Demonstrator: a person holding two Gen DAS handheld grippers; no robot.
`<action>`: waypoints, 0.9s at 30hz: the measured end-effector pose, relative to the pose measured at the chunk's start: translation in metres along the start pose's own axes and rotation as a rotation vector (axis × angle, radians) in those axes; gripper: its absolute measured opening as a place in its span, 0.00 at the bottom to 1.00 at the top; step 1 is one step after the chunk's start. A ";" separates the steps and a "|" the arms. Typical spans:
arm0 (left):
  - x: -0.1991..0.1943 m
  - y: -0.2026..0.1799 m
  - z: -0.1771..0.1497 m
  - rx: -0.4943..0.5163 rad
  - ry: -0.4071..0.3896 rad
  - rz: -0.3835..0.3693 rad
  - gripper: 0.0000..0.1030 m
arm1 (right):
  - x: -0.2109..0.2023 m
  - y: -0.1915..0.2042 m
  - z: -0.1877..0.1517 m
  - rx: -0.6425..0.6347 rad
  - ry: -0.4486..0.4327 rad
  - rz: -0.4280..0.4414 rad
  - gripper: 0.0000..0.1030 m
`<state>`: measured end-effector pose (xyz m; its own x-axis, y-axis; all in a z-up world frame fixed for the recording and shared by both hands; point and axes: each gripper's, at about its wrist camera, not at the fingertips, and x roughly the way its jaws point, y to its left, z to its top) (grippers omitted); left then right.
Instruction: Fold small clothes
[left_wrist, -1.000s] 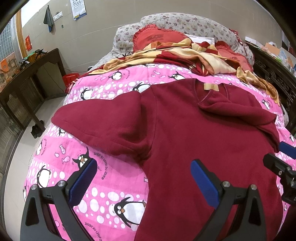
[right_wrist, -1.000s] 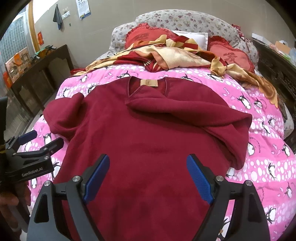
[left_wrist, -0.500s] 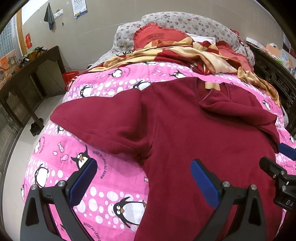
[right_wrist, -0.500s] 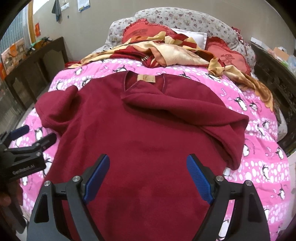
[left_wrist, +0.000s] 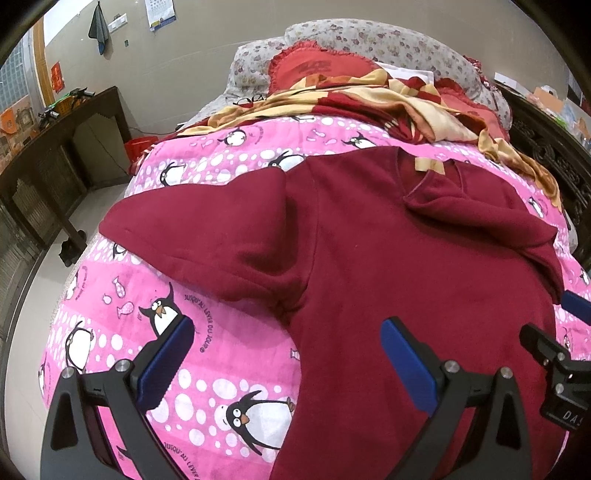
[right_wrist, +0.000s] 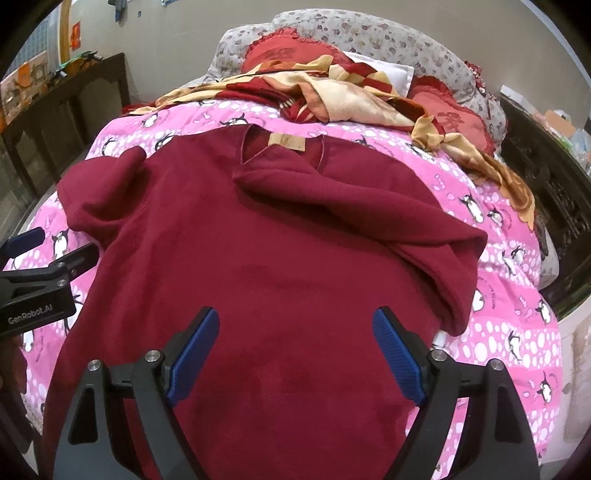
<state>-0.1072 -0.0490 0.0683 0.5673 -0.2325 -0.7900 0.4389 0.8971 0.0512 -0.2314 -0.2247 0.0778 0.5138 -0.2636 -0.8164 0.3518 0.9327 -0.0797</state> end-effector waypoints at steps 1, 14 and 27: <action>0.000 0.001 0.000 -0.002 0.000 0.000 1.00 | 0.001 0.000 0.000 0.000 0.001 0.000 0.89; 0.005 0.010 0.003 -0.021 0.003 0.005 1.00 | 0.010 0.005 0.000 -0.013 0.017 0.003 0.89; 0.024 0.125 0.028 -0.249 0.008 0.084 1.00 | 0.024 0.021 0.014 -0.021 0.018 0.048 0.89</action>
<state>-0.0189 0.0471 0.0731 0.5889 -0.1509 -0.7940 0.2048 0.9782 -0.0341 -0.2001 -0.2146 0.0646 0.5153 -0.2137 -0.8299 0.3105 0.9492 -0.0515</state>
